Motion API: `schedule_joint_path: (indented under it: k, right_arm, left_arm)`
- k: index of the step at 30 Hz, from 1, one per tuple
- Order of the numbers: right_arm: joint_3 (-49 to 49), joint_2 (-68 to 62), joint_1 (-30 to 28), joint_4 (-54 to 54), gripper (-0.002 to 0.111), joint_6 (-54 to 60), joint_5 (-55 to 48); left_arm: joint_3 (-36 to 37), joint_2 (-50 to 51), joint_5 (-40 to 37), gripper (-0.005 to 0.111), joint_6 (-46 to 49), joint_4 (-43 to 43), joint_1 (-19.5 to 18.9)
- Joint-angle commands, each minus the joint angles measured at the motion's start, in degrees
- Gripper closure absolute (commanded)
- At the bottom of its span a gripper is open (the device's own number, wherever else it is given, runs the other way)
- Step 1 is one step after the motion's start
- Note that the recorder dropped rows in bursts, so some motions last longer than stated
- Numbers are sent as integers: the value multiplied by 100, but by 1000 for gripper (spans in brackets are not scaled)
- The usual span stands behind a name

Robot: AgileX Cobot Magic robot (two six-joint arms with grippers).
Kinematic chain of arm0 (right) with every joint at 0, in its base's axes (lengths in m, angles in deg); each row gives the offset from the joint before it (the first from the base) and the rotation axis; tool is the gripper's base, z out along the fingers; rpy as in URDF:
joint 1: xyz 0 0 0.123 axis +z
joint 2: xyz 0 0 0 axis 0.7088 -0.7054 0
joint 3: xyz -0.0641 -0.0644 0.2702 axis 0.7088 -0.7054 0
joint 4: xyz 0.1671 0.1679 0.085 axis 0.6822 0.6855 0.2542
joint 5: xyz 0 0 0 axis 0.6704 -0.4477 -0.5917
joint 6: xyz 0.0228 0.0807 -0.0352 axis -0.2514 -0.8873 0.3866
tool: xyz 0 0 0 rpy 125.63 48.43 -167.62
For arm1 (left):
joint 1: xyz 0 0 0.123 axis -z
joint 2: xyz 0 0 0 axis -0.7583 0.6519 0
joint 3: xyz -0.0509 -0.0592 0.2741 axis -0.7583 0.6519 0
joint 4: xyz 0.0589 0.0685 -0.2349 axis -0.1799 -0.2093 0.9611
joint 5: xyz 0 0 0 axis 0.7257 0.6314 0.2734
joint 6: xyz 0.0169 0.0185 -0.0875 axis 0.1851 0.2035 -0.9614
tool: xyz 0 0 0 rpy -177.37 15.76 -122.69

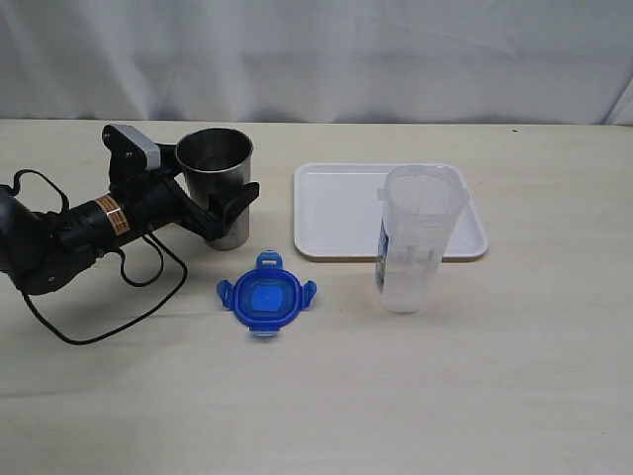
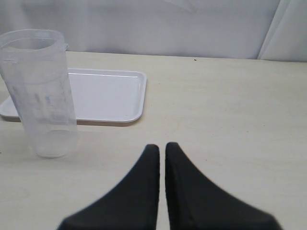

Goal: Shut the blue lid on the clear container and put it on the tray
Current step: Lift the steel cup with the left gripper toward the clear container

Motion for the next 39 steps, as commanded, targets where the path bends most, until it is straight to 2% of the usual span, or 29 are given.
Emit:
schedule_joint_path:
  k: [1,8,10,14,16,18,24,27,39]
  right_arm:
    - [-18,34,-12,-42,104,-1,12]
    - [-18,34,-12,-42,104,-1,12]
    - [-18,34,-12,-42,104,-1,12]
    - [-18,34,-12,-42,104,-1,12]
    - [-18,34,-12,-42,104,-1,12]
    - [-18,34,-12,-42,104,-1,12]
    - [-18,34,-12,-42,104,-1,12]
    - [-18,34,-12,-42,104,-1,12]
    - [-18,34,-12,-42,104,-1,12]
  left_arm:
    - [-31,22,89,3,10,71,12]
    - [-31,22,89,5,10,70,12]
    - [-31,22,89,15,10,70,12]
    - [-31,22,89,49,10,19,12]
    - [-31,22,89,63,10,-80,12]
    - [-31,22,89,71,10,-79,12]
    - [-31,22,89,84,-33,-112,12]
    - [-31,22,89,104,-33,-197,12]
    - [-31,-53,89,107,-288,-196,12]
